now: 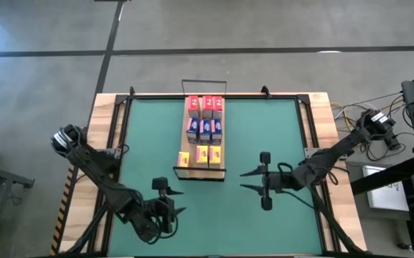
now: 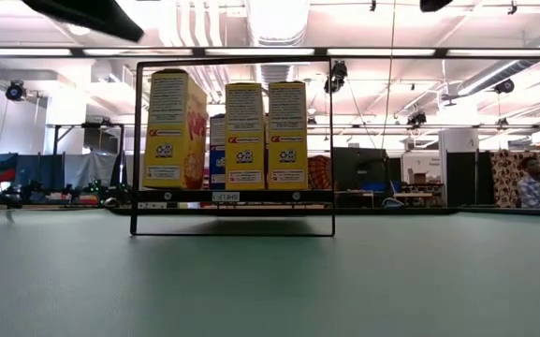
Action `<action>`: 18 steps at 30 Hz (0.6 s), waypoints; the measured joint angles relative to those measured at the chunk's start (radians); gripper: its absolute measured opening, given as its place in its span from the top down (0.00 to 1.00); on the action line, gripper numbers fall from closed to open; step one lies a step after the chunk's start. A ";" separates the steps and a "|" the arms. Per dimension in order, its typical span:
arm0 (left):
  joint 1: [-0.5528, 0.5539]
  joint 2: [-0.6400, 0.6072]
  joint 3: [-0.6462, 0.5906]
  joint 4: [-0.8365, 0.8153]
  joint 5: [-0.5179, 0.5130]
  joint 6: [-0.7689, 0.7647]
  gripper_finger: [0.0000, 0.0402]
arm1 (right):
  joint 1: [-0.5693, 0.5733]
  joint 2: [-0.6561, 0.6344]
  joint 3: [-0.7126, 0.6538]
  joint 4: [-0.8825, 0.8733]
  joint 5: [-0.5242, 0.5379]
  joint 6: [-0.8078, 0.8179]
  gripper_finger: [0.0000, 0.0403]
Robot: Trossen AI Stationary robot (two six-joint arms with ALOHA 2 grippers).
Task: Stack cereal on shelf
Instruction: Put the yellow cereal box on the shelf and align it with the other yellow cereal box
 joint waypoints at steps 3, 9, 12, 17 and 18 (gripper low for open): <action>0.008 0.022 -0.001 0.011 0.005 0.009 0.42 | -0.029 0.022 -0.044 0.122 -0.053 0.010 0.70; 0.019 0.052 -0.001 0.053 0.005 0.074 0.43 | -0.120 0.040 -0.072 0.187 -0.170 0.092 0.79; 0.022 0.054 -0.001 0.050 0.005 0.080 0.48 | -0.183 0.040 -0.082 0.186 -0.239 0.123 0.85; 0.022 0.050 -0.018 0.049 0.008 0.074 0.67 | -0.282 0.040 -0.085 0.186 -0.323 0.126 0.91; 0.024 0.049 -0.021 0.051 0.014 0.068 0.72 | -0.296 0.040 -0.085 0.185 -0.347 0.126 0.92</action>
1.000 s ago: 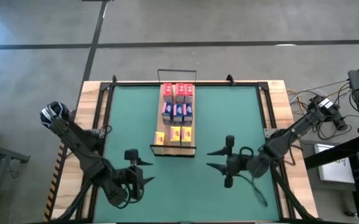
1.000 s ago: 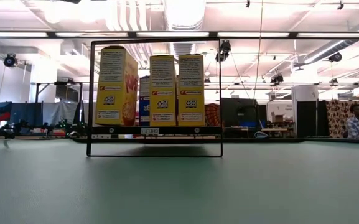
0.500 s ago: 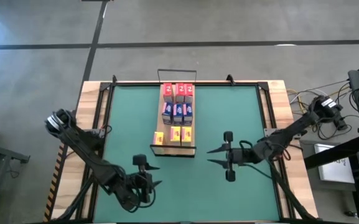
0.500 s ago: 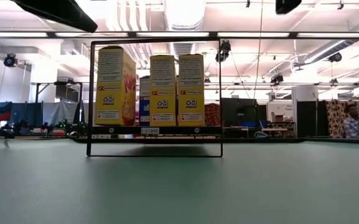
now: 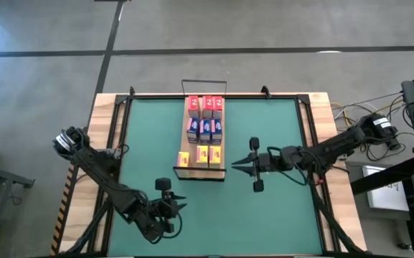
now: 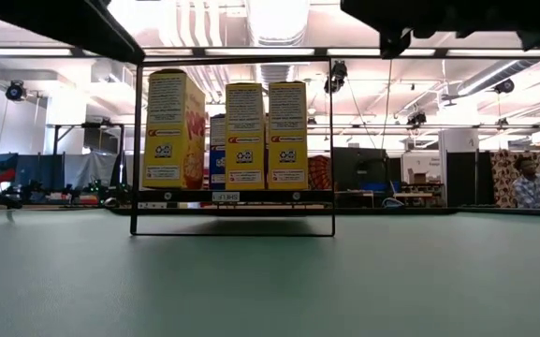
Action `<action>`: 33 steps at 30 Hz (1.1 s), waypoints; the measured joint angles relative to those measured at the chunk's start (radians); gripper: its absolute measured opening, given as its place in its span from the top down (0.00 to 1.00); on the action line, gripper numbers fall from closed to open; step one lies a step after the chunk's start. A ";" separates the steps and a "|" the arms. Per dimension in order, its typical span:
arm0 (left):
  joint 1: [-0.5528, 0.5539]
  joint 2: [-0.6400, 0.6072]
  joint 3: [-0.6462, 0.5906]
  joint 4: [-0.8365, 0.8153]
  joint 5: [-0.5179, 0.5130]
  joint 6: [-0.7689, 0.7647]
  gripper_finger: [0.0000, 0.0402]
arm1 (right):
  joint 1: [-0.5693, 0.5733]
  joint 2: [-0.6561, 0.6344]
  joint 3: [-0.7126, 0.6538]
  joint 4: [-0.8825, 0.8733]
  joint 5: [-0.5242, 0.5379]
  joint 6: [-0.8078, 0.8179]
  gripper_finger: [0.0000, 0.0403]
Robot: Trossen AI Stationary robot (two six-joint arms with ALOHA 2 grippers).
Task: Stack cereal on shelf
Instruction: Put the yellow cereal box on the shelf and align it with the other yellow cereal box
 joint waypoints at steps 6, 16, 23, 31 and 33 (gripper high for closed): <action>0.041 0.000 -0.008 0.016 0.071 -0.009 0.98 | -0.039 0.000 0.000 -0.019 -0.067 0.013 0.93; 0.066 0.006 -0.008 -0.186 -0.094 -0.120 1.00 | -0.038 0.000 0.000 -0.037 -0.067 -0.001 0.93; 0.128 0.005 -0.011 -0.242 -0.095 -0.135 1.00 | -0.037 0.000 0.000 -0.037 -0.067 -0.006 0.93; 0.153 0.006 -0.020 -0.246 -0.095 -0.121 1.00 | -0.037 0.000 0.000 -0.037 -0.067 -0.018 0.93; 0.159 0.006 -0.020 -0.240 -0.096 -0.121 1.00 | -0.037 0.000 0.000 -0.038 -0.067 -0.018 0.93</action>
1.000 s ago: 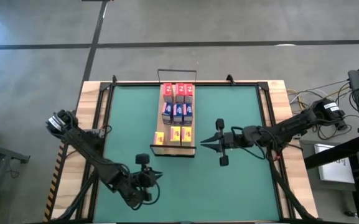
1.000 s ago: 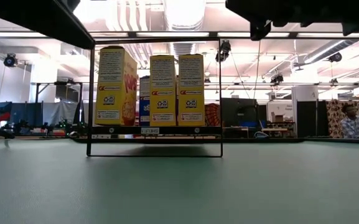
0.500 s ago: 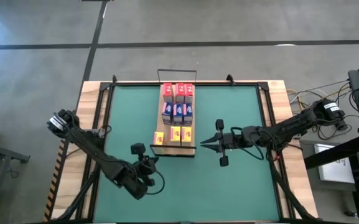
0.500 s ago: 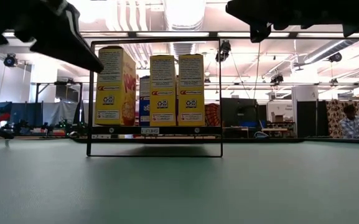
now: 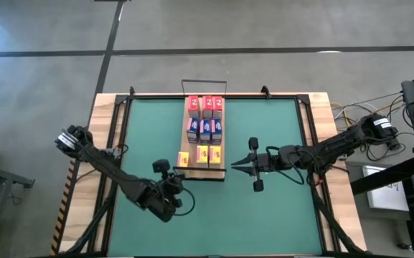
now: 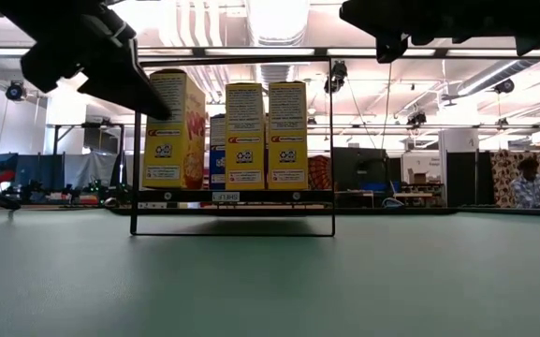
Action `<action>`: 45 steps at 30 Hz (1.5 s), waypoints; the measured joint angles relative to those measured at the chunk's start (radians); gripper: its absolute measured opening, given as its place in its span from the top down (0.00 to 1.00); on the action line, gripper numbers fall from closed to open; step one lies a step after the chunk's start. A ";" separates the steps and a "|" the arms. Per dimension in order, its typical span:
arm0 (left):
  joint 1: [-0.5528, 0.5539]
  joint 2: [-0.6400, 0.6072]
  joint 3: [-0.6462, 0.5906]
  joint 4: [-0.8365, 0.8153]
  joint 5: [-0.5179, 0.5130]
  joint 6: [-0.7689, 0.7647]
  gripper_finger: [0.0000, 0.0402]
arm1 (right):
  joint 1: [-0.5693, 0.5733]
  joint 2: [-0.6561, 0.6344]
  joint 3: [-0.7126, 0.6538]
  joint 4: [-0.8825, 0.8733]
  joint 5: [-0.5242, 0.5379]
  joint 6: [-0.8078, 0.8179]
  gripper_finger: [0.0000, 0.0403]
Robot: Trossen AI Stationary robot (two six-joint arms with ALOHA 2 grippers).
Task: Stack cereal on shelf
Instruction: Put the yellow cereal box on the shelf and align it with the other yellow cereal box
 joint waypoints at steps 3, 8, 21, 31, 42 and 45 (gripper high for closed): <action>0.015 0.000 0.000 0.007 -0.001 0.000 1.00 | 0.000 0.000 0.000 0.000 0.000 -0.004 0.93; 0.043 0.000 -0.014 0.029 -0.001 0.003 1.00 | 0.000 0.000 0.000 0.000 0.000 -0.004 0.93; -0.009 -0.026 0.049 0.070 -0.018 0.151 1.00 | 0.000 0.000 0.000 -0.015 0.001 -0.004 0.93; -0.065 -0.159 0.158 0.067 -0.017 0.434 1.00 | 0.000 0.000 0.000 -0.026 0.000 -0.004 0.93; 0.016 -0.446 -0.077 0.071 -0.018 0.364 1.00 | -0.026 0.000 0.000 -0.080 -0.003 0.005 0.93; 0.057 -0.518 -0.160 0.071 0.001 0.311 1.00 | -0.040 0.000 0.000 -0.089 -0.003 0.004 0.93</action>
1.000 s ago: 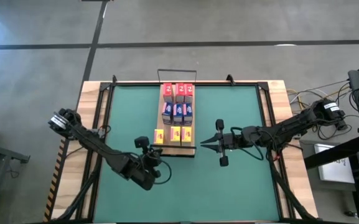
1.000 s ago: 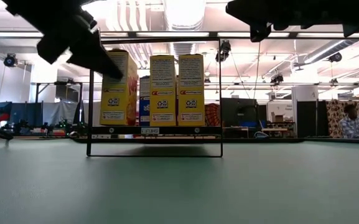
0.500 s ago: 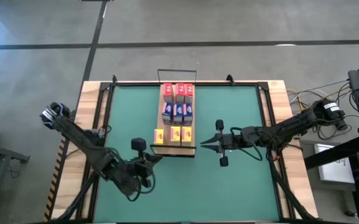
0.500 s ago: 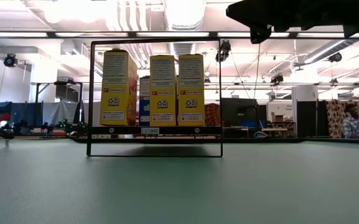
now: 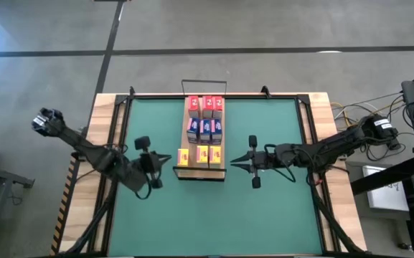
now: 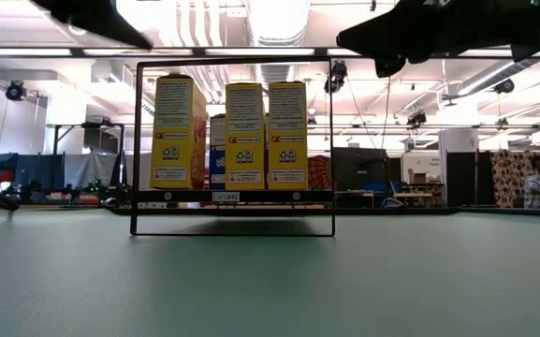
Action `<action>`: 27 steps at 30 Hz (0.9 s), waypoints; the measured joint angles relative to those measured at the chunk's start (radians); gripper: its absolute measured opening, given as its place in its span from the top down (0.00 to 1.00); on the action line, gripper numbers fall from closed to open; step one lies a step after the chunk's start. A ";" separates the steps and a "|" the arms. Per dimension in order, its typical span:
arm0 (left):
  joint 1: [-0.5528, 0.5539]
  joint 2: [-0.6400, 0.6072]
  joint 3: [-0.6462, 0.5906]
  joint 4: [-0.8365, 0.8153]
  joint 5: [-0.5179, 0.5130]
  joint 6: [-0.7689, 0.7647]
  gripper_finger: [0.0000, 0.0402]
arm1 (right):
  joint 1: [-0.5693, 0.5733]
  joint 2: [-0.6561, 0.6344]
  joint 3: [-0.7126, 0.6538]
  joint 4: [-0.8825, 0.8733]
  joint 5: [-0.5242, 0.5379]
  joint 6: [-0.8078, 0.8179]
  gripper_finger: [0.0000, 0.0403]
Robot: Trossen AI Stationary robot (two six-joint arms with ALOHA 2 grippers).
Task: Stack cereal on shelf
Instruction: Put the yellow cereal box on the shelf and align it with the other yellow cereal box
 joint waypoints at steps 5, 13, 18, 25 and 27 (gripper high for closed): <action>0.069 -0.085 -0.117 0.049 0.144 -0.050 1.00 | -0.026 0.000 0.000 0.000 -0.001 -0.018 0.93; 0.121 -0.123 -0.233 0.222 0.240 0.023 1.00 | -0.092 -0.030 0.000 0.034 -0.055 -0.057 0.93; 0.137 -0.097 -0.277 0.338 0.294 0.096 1.00 | -0.142 -0.074 0.000 0.062 -0.155 -0.056 0.93; 0.153 -0.071 -0.299 0.350 0.295 0.121 1.00 | -0.173 -0.120 0.000 0.061 -0.182 -0.063 0.93; 0.163 -0.063 -0.299 0.364 0.295 0.151 1.00 | -0.174 -0.124 0.000 0.060 -0.183 -0.075 0.93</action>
